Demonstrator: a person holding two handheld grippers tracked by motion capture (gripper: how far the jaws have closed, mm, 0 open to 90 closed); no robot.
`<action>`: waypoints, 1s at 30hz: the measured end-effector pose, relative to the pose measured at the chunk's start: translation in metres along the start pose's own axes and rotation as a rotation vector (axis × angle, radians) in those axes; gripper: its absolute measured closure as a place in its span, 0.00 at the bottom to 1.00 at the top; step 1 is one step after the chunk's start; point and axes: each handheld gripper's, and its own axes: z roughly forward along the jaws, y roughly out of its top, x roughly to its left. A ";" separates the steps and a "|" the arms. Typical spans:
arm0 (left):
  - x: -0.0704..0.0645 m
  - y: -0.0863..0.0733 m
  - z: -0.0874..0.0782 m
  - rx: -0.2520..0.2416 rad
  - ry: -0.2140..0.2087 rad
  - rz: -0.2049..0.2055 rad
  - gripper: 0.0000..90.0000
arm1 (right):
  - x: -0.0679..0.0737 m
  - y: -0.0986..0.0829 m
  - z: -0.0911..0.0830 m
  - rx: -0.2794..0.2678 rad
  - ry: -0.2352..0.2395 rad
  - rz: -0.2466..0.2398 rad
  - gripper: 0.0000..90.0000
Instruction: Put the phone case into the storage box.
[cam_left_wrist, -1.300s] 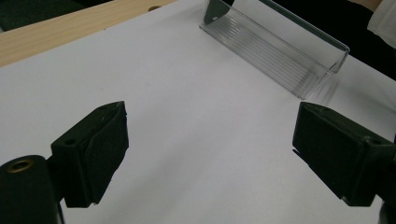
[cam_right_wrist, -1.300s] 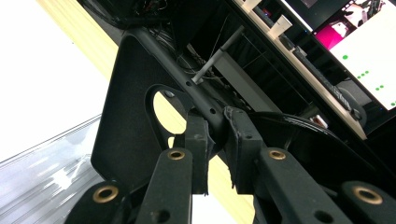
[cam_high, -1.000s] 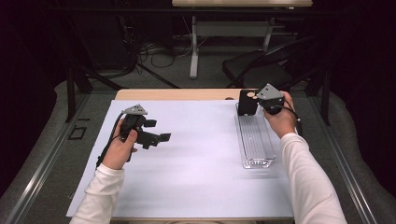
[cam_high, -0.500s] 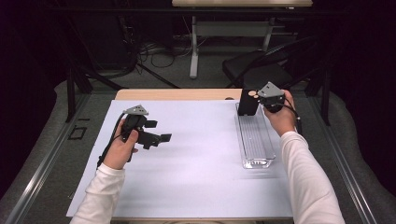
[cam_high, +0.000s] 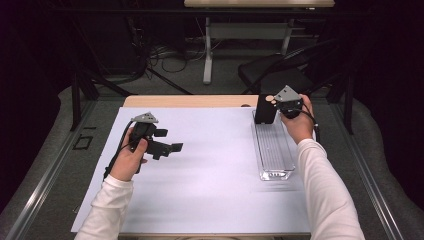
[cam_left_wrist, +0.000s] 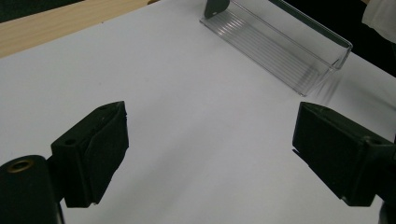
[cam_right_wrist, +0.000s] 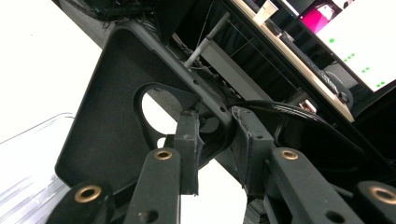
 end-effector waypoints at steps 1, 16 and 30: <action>0.000 0.000 0.000 -0.001 0.000 -0.003 0.12 | 0.000 0.000 0.001 0.001 -0.001 0.005 0.79; 0.000 0.000 0.000 0.002 0.001 -0.001 0.12 | -0.002 0.000 0.000 -0.005 -0.025 0.037 0.66; 0.001 0.000 0.000 -0.002 0.000 -0.003 0.12 | -0.003 0.000 -0.003 0.005 -0.004 0.072 0.52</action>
